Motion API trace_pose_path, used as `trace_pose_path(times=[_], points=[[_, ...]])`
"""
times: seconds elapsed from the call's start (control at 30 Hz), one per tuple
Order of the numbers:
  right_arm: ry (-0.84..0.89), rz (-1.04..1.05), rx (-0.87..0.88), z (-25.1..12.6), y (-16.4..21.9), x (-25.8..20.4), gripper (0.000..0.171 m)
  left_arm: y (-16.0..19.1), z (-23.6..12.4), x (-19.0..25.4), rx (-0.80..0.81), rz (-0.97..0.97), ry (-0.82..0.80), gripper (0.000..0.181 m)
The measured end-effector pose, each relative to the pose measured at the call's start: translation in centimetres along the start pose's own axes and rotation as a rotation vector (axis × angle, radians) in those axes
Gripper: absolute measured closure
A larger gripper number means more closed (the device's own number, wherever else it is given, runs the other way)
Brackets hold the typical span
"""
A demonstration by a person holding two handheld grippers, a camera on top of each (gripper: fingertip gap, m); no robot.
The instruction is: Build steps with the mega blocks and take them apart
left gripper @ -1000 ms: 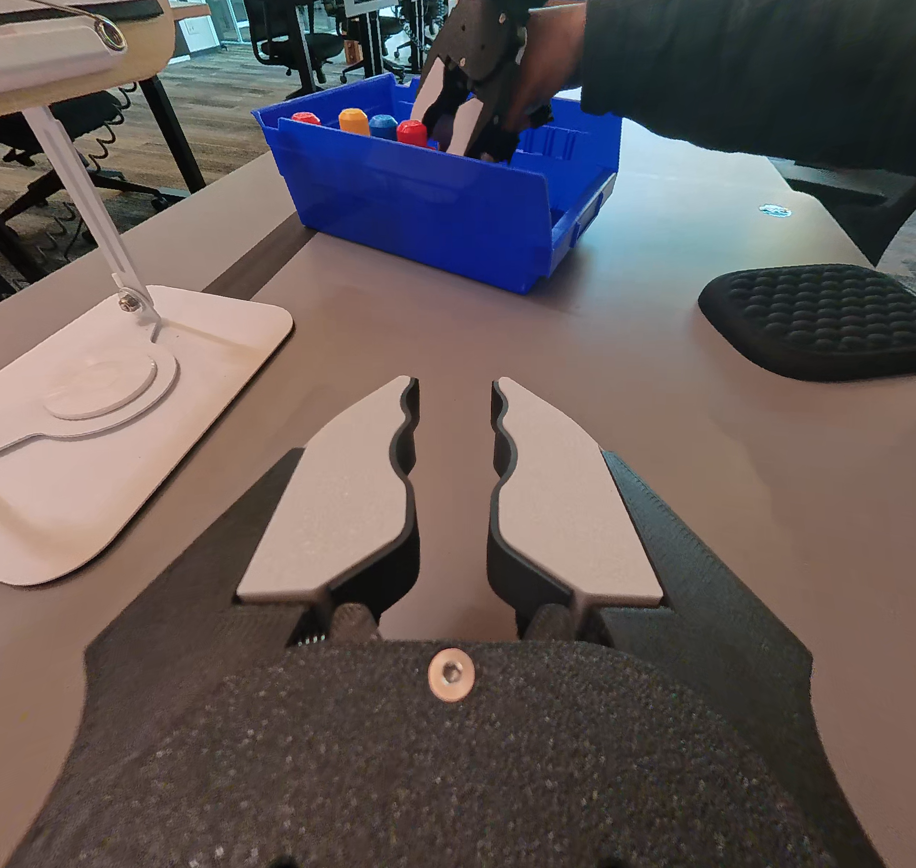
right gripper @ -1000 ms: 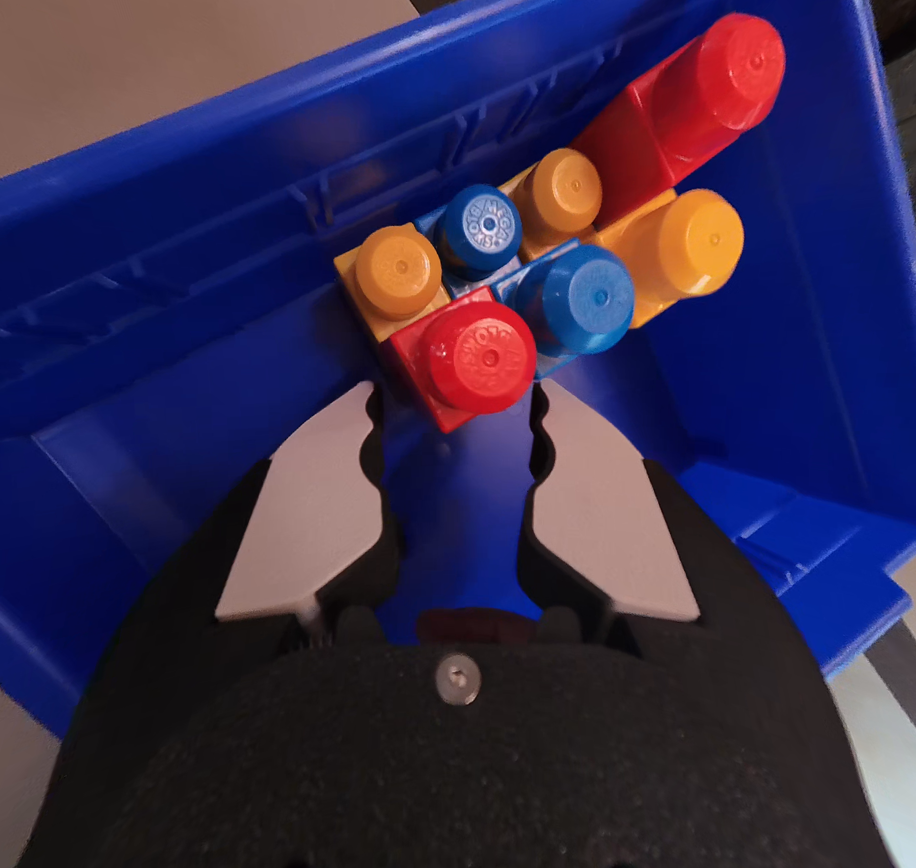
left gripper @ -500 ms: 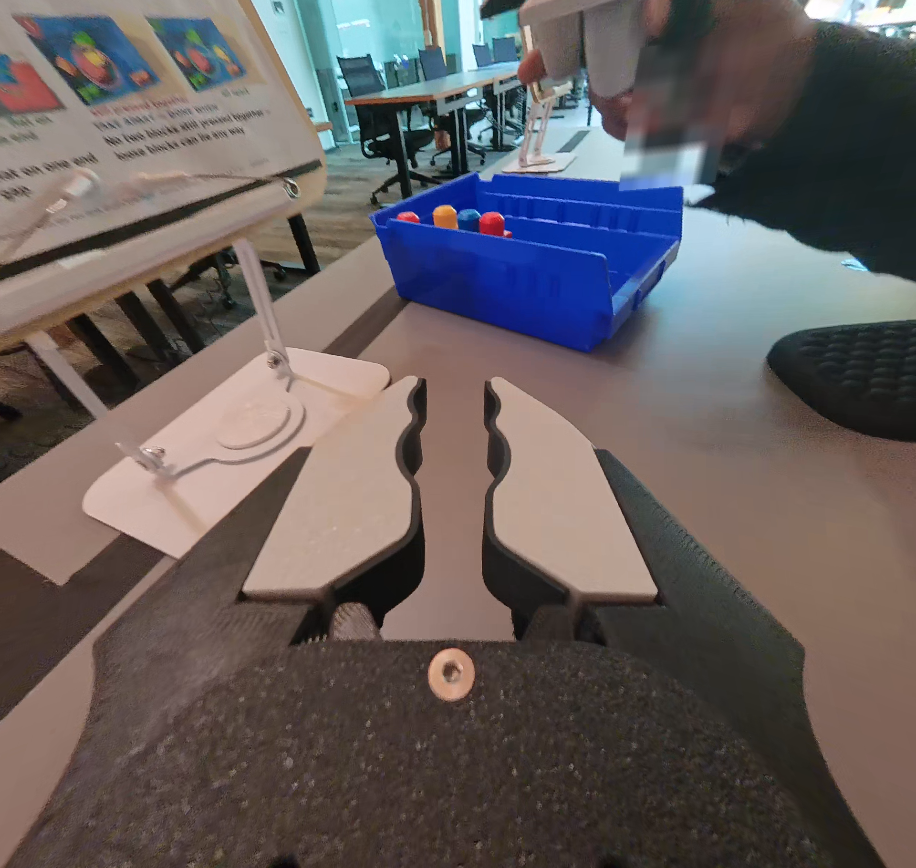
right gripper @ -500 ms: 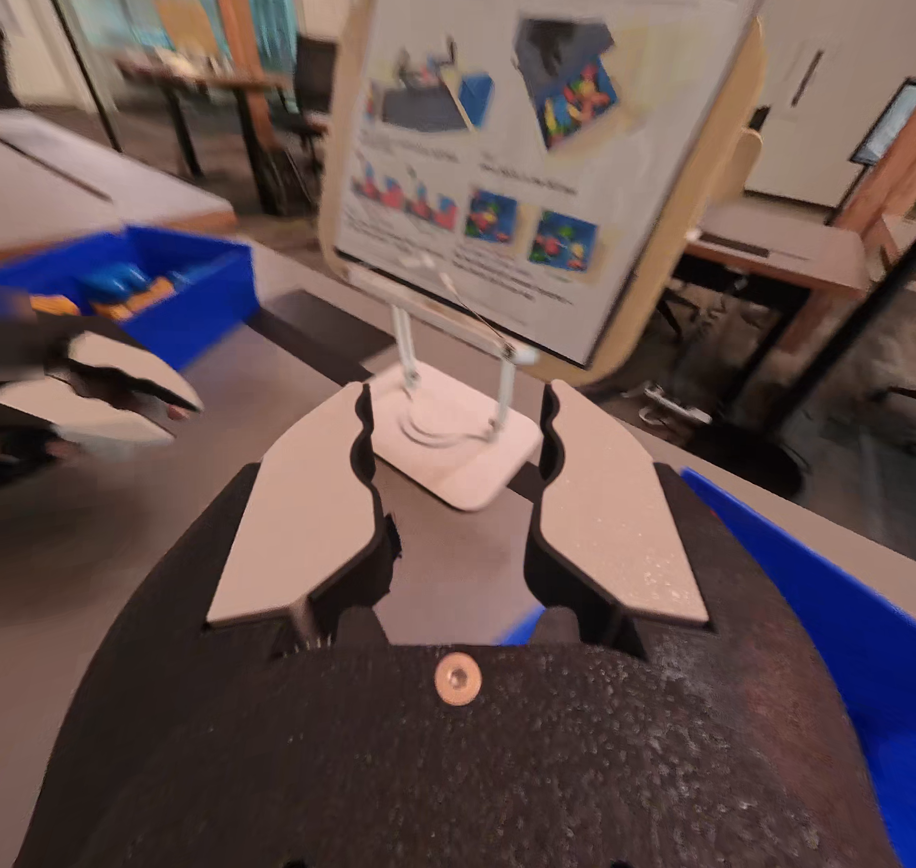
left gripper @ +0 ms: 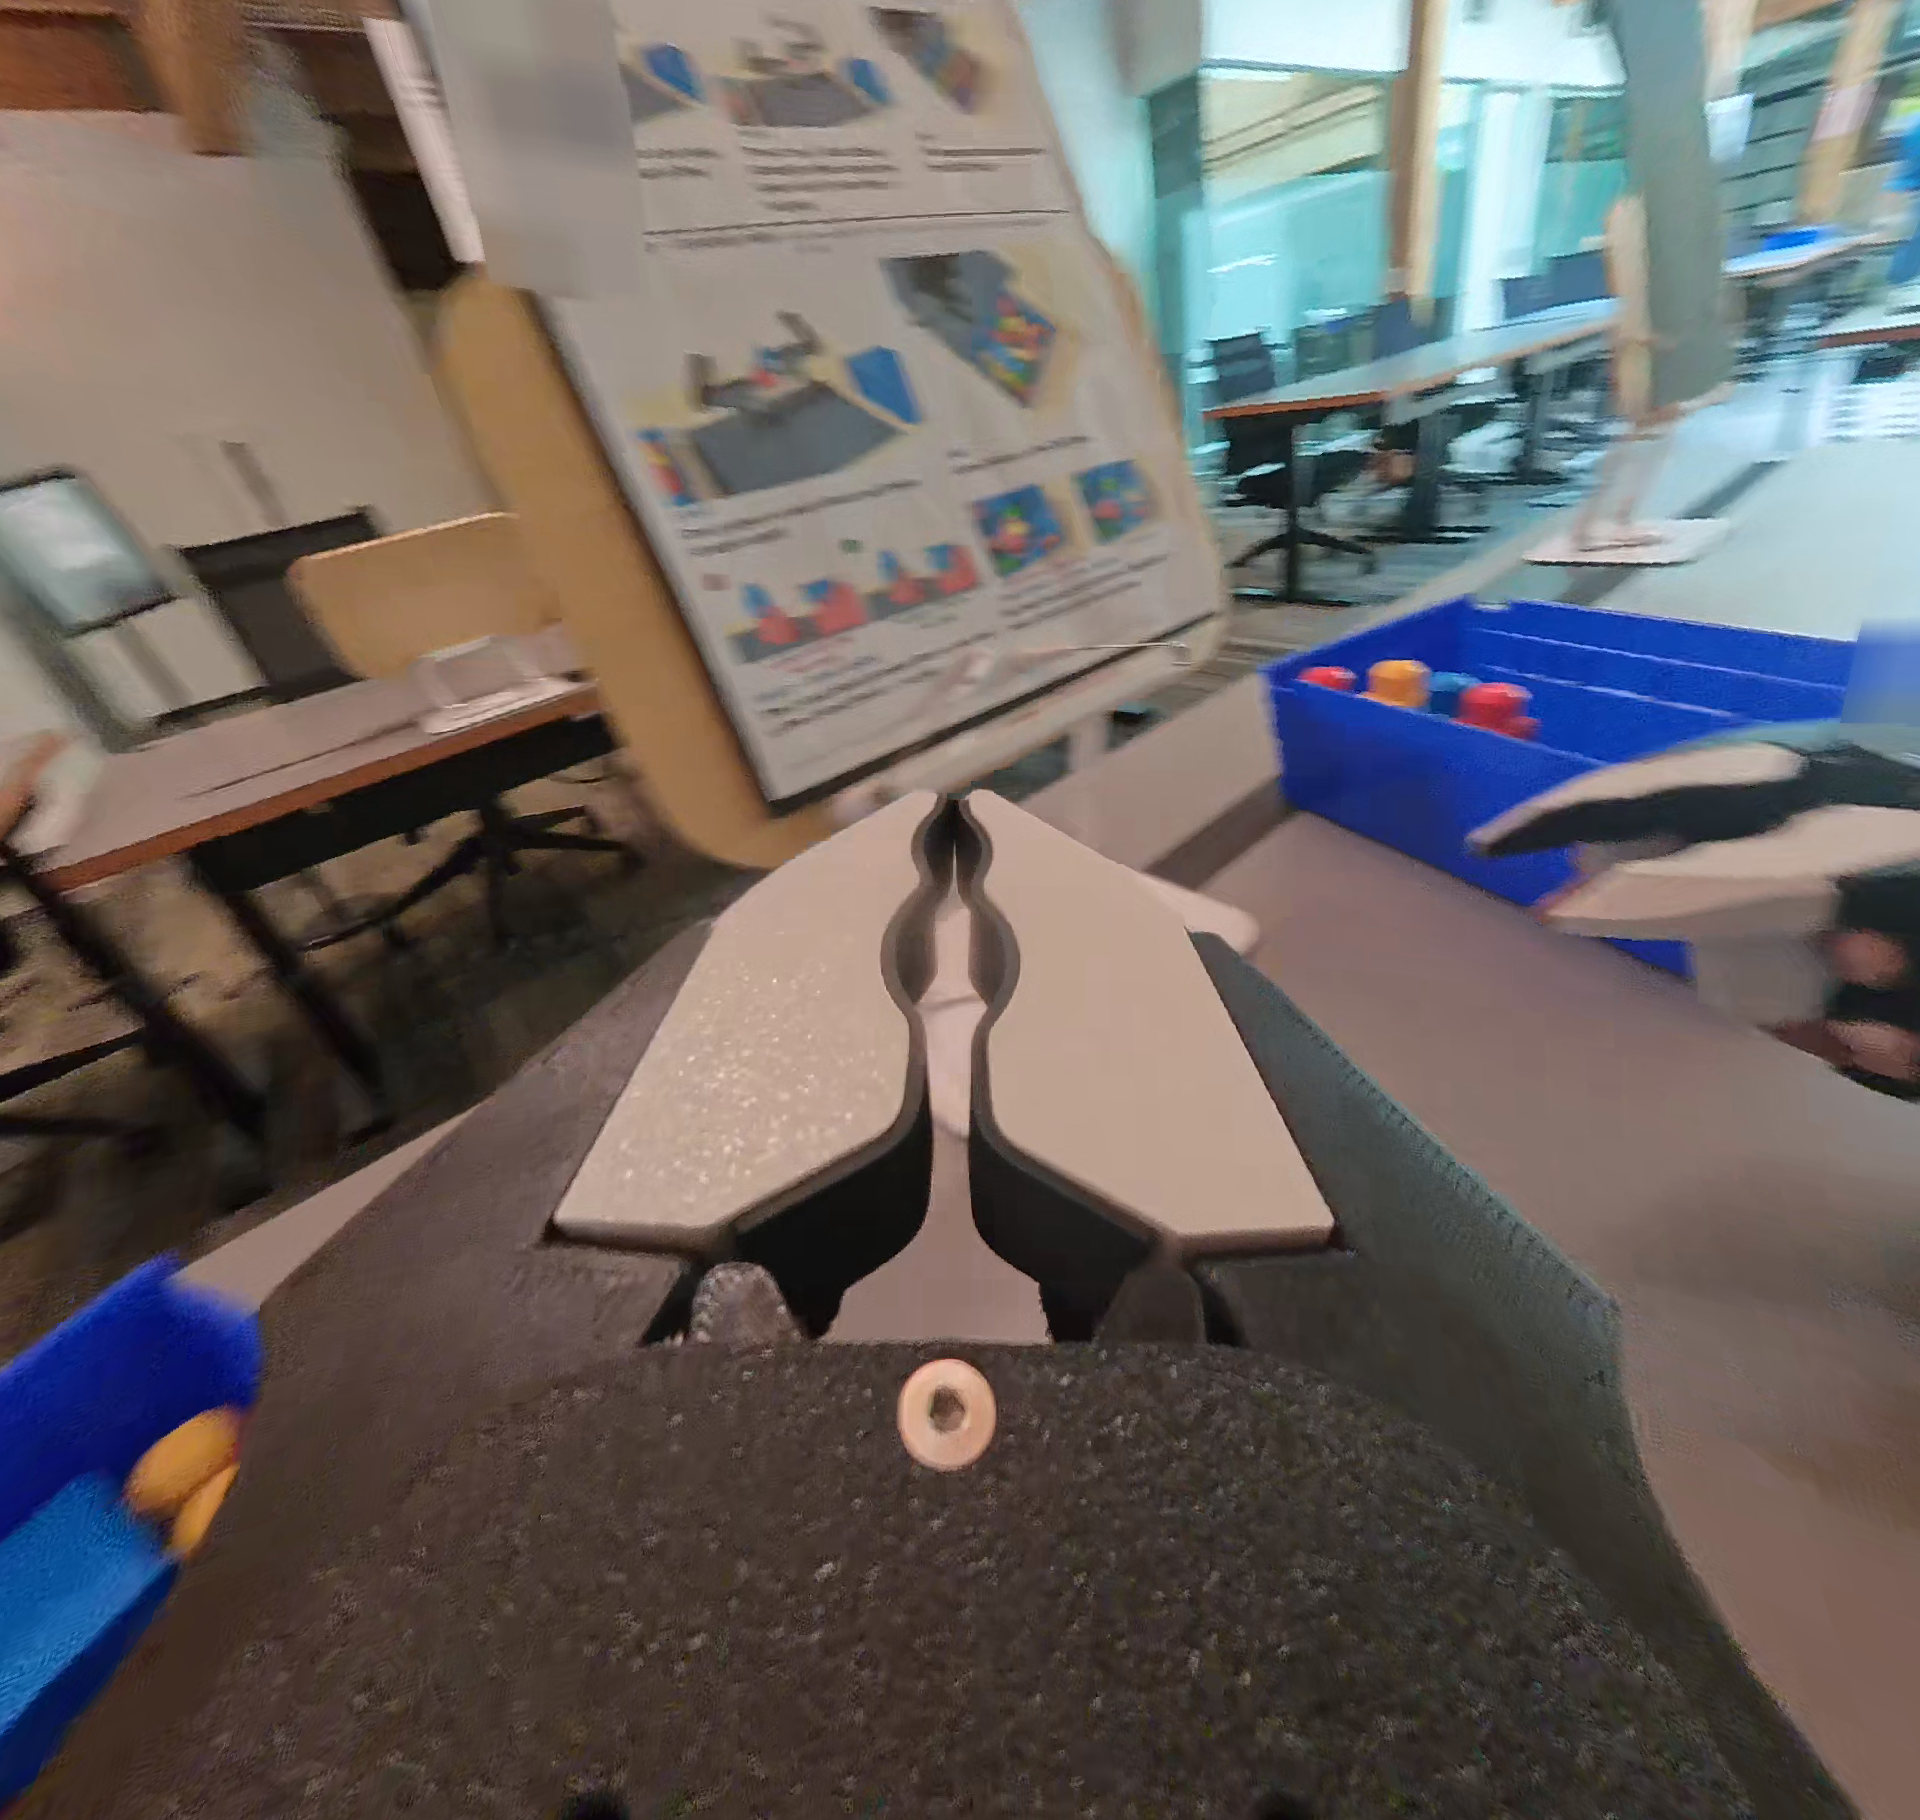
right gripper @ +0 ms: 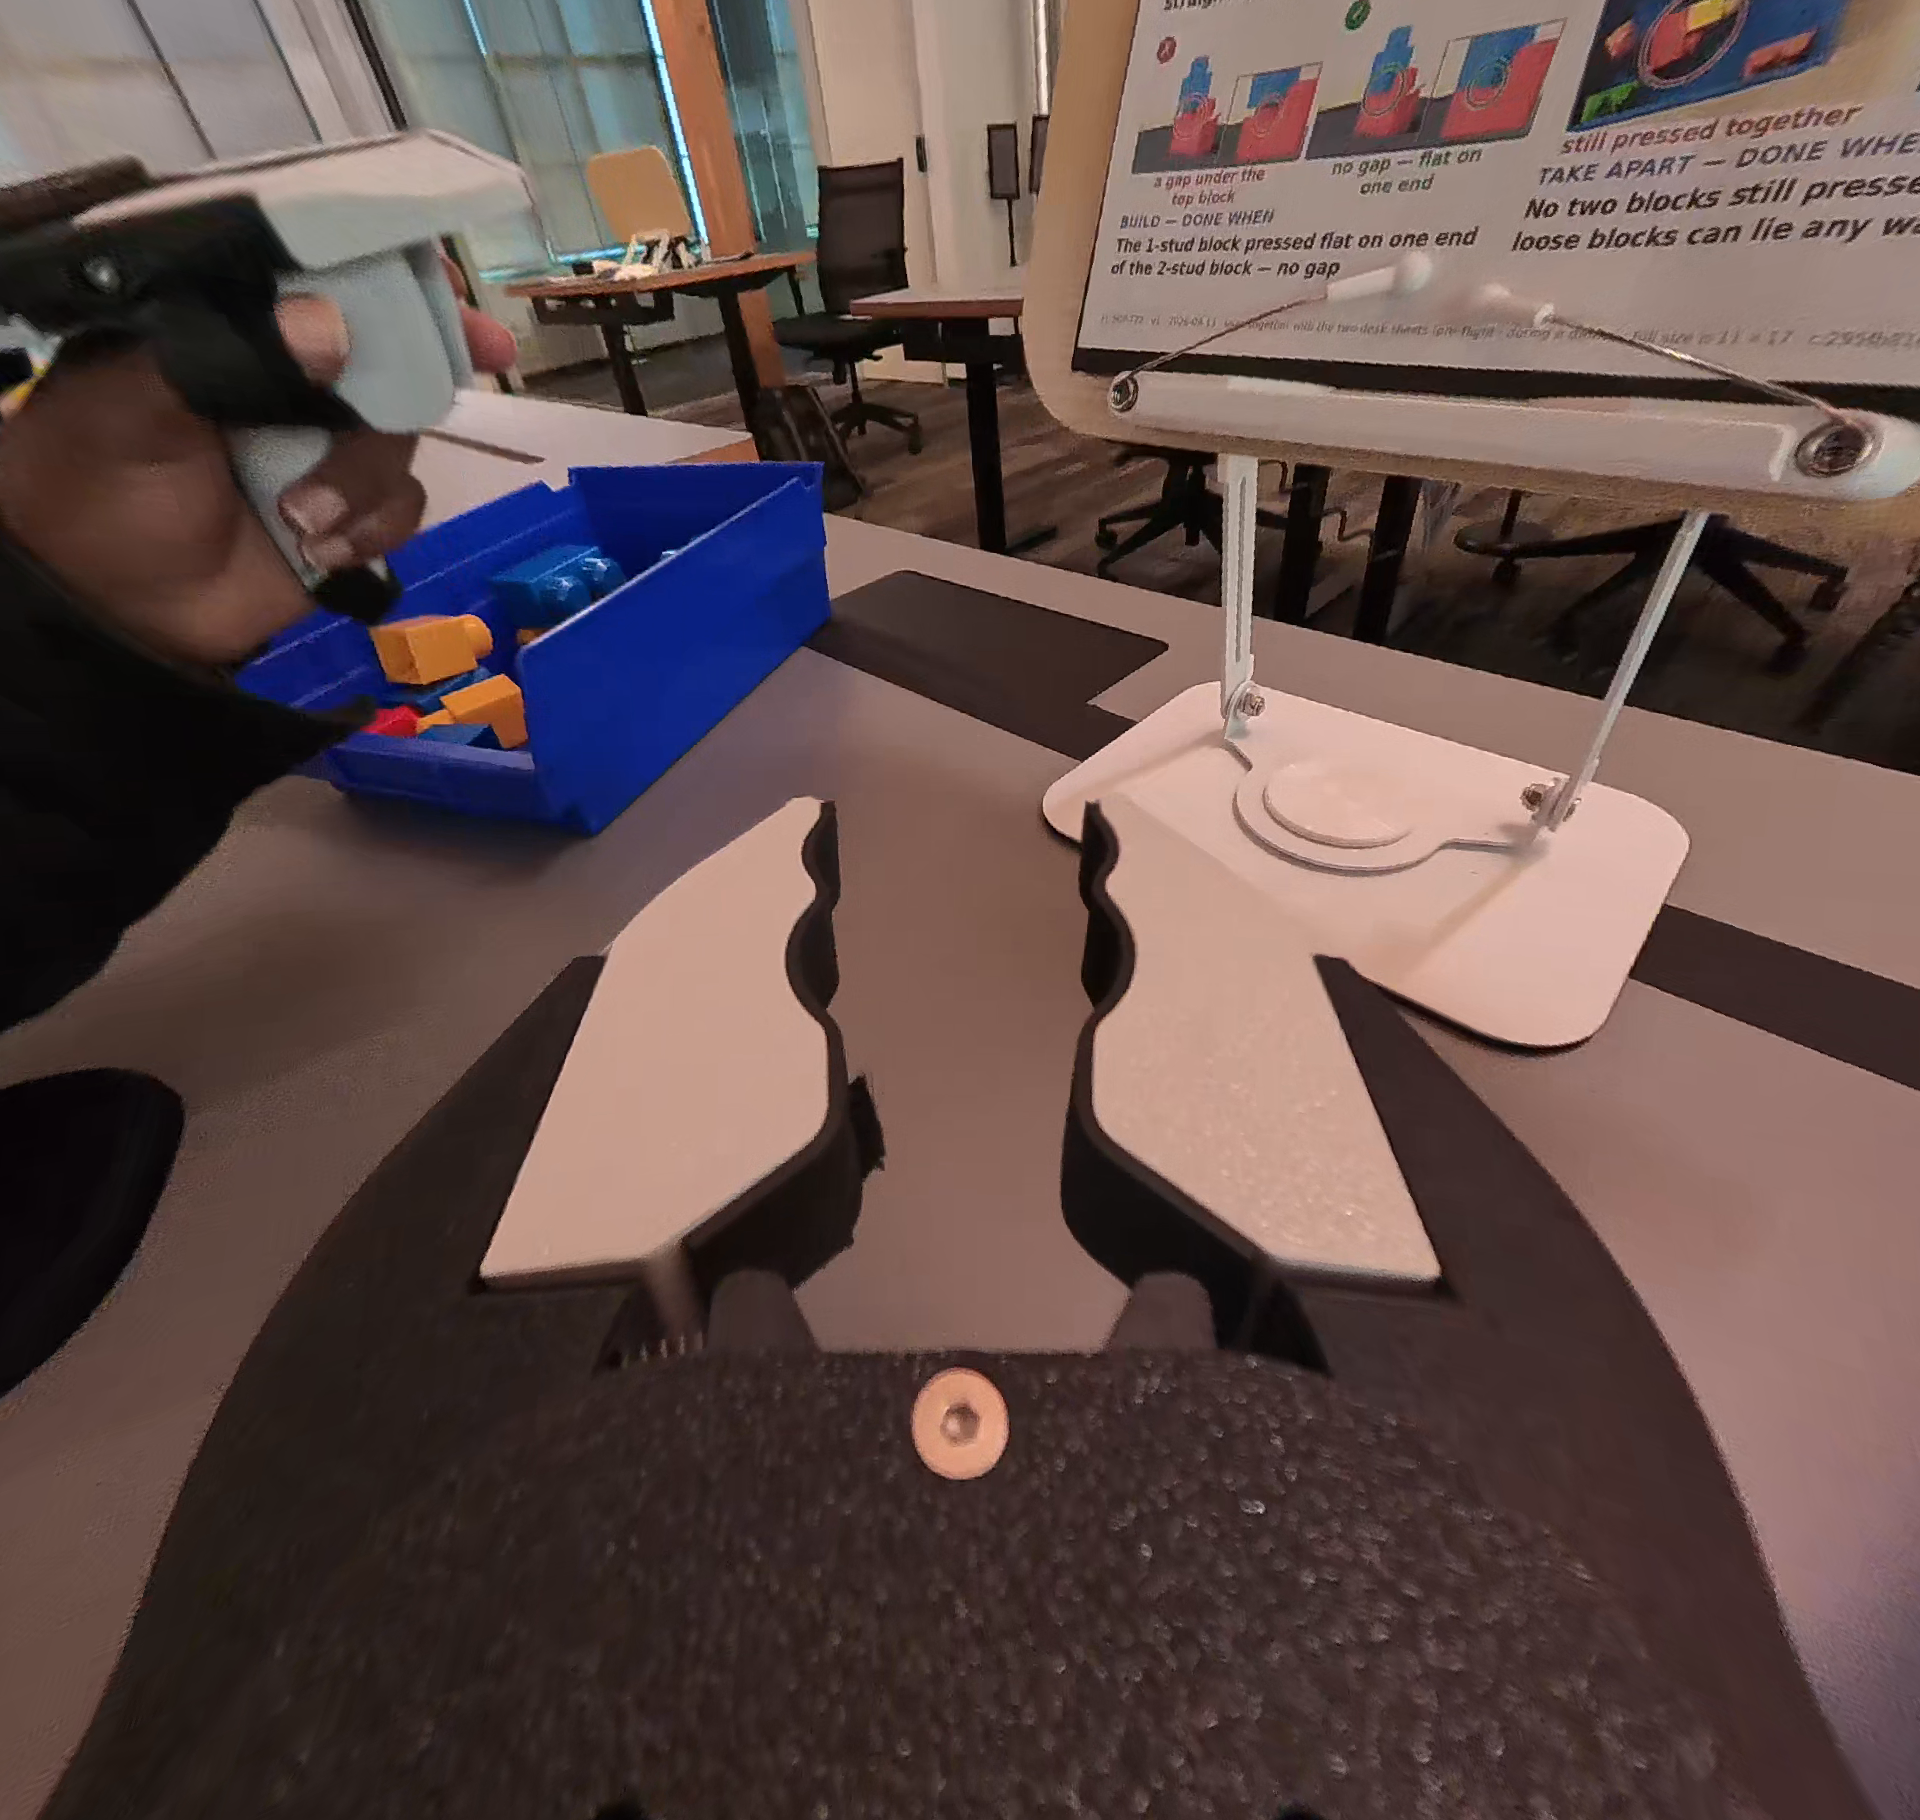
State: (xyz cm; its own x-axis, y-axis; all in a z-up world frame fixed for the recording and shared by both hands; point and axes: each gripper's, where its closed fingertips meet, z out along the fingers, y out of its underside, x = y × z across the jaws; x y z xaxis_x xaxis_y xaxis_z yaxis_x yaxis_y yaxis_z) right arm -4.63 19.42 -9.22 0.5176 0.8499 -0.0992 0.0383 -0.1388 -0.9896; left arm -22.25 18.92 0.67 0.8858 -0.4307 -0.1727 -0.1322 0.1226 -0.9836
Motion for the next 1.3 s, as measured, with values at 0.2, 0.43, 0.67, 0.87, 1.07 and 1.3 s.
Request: trace_pose_path(times=[0.2,0.43,0.67,0.87,1.07,1.3], points=[[0.03,-0.021,-0.015,0.0,1.3,0.7,0.148,3.3,-6.1,-12.8,-0.267,0.178,-0.516,0.181],[0.048,-0.03,-0.016,-0.1,1.6,1.3,0.17,12.5,-13.3,-19.9,-0.818,0.206,-0.721,0.151],[0.04,-0.058,-0.036,0.3,2.5,1.3,0.171,18.0,-14.5,-21.5,-1.135,0.323,-0.673,0.144],[0.03,-0.051,-0.063,0.5,3.0,1.3,0.171,21.1,-14.5,-22.6,-1.388,0.575,-0.428,0.136],[0.022,-0.042,-0.096,0.8,3.8,1.4,0.171,23.1,-14.9,-22.9,-1.539,0.697,-0.197,0.132],[0.005,-0.047,-0.132,1.1,4.7,1.3,0.17,24.0,-14.8,-22.7,-1.646,0.736,-0.035,0.136]])
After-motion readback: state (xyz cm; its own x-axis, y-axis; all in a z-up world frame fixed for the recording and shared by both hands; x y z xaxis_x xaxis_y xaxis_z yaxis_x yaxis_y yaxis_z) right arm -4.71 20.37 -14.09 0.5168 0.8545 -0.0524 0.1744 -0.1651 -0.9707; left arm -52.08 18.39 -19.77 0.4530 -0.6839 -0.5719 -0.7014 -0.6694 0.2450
